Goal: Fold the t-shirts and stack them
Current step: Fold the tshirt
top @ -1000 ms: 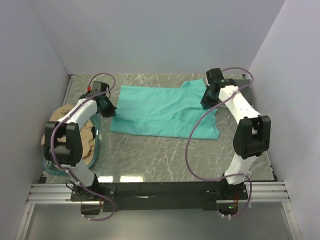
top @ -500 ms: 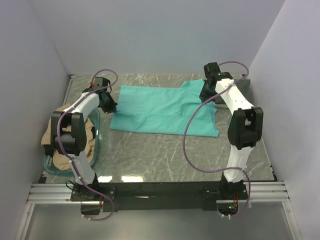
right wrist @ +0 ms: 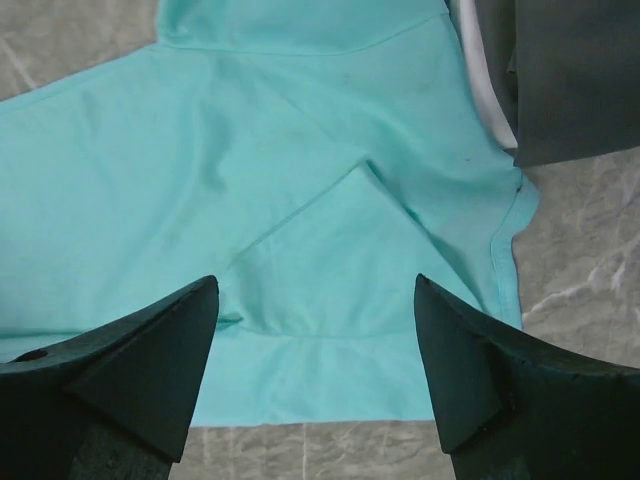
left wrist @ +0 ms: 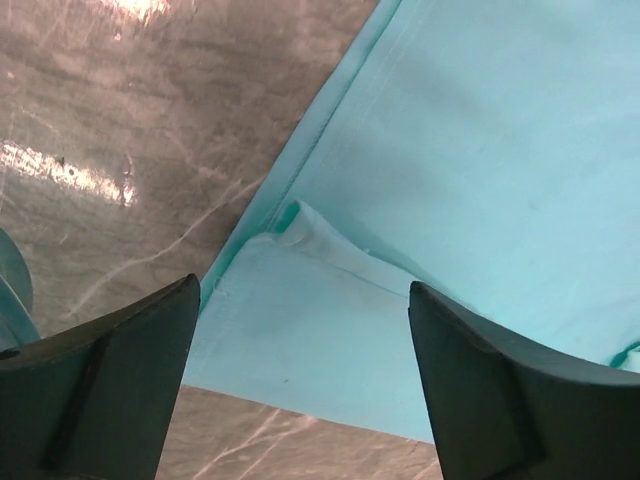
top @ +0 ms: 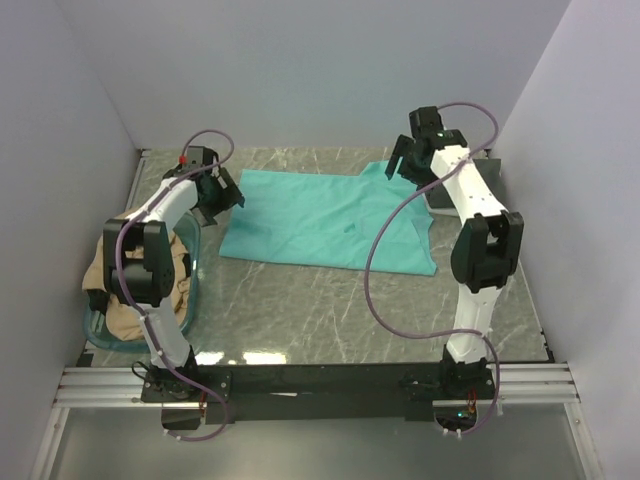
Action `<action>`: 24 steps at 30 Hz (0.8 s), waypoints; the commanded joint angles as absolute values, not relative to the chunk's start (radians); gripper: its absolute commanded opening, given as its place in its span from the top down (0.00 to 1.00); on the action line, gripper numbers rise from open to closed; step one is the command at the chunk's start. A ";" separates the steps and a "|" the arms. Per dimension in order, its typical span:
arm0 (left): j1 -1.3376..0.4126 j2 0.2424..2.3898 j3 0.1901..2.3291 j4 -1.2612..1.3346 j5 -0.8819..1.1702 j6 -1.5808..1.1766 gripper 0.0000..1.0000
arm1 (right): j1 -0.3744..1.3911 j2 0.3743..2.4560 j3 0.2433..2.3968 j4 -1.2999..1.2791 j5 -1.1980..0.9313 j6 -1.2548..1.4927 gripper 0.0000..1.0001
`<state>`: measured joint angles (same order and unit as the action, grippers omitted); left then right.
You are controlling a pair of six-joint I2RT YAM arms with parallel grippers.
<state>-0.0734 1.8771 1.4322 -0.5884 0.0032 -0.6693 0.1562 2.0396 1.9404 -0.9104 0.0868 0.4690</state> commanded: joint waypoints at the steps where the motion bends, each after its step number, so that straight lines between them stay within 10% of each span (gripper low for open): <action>1: -0.078 1.815 1.482 -0.575 0.005 -0.655 0.08 | 0.147 1.919 1.938 -0.868 0.069 0.448 0.15; 24: -0.248 1.868 1.315 -0.336 0.130 -0.655 0.05 | 0.193 1.818 1.364 -0.569 -0.181 0.531 0.18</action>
